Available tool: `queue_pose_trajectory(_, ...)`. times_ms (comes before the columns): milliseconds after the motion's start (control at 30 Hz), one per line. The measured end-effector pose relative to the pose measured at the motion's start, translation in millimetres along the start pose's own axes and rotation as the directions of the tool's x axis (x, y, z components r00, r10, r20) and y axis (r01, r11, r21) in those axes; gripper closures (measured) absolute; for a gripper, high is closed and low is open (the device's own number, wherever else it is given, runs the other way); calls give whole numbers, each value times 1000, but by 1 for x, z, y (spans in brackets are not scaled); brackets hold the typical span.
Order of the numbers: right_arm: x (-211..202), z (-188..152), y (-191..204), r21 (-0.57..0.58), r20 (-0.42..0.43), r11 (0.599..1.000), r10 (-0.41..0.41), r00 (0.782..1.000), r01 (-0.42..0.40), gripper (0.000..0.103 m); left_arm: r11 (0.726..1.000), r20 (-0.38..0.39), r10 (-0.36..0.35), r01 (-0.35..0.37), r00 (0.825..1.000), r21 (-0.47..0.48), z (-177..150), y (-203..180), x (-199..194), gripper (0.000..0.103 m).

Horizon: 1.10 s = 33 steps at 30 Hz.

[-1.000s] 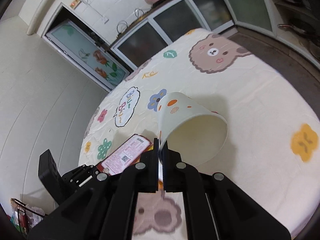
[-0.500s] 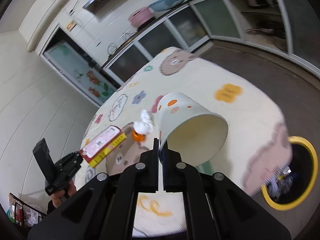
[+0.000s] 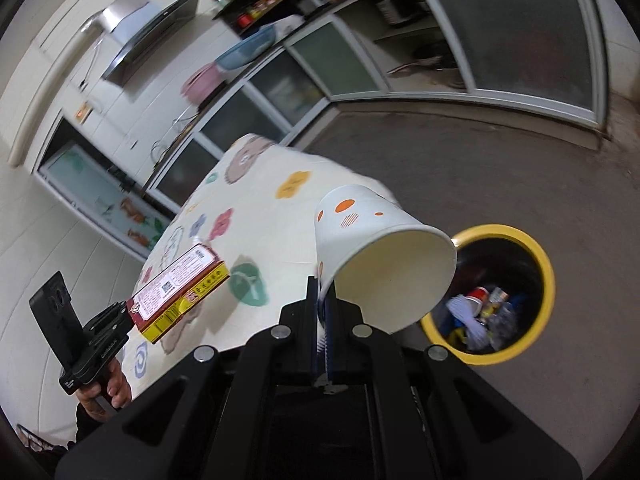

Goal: Collect trash
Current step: 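Carry the box and paper cup over the yellow-rimmed bin, then open both grippers to drop the box and cup into the bin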

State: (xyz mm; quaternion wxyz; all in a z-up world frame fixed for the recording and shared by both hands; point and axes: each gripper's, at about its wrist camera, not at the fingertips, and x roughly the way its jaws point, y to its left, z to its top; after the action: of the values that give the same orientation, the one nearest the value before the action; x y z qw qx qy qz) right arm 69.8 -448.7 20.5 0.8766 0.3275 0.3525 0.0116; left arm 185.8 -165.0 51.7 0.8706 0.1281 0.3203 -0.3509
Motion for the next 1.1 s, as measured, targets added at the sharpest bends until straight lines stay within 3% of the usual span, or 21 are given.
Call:
queue_pose_trajectory(267,-12,-11,-60,89,11,993,-76,997,75,101,985,-47,-140,143,989,97,20,-75,55,102)
queue_pose_trajectory(467,-1,-15,-97,151,-16,983,-100,995,102,101,971,-106,-188,201,976,131,27,-113,99,102)
queue_pose_trajectory(700,23,-19,-126,199,-57,972,-117,991,126,101,963,-164,-208,231,964,138,31,-138,144,102)
queue_pose_trajectory(867,43,-17,-138,189,-76,962,-185,980,196,101,964,-202,-196,226,960,139,33,-148,172,102)
queue_pose_trajectory(1100,73,-15,-159,204,-128,949,-219,967,242,101,973,-255,-161,196,953,118,33,-154,203,102)
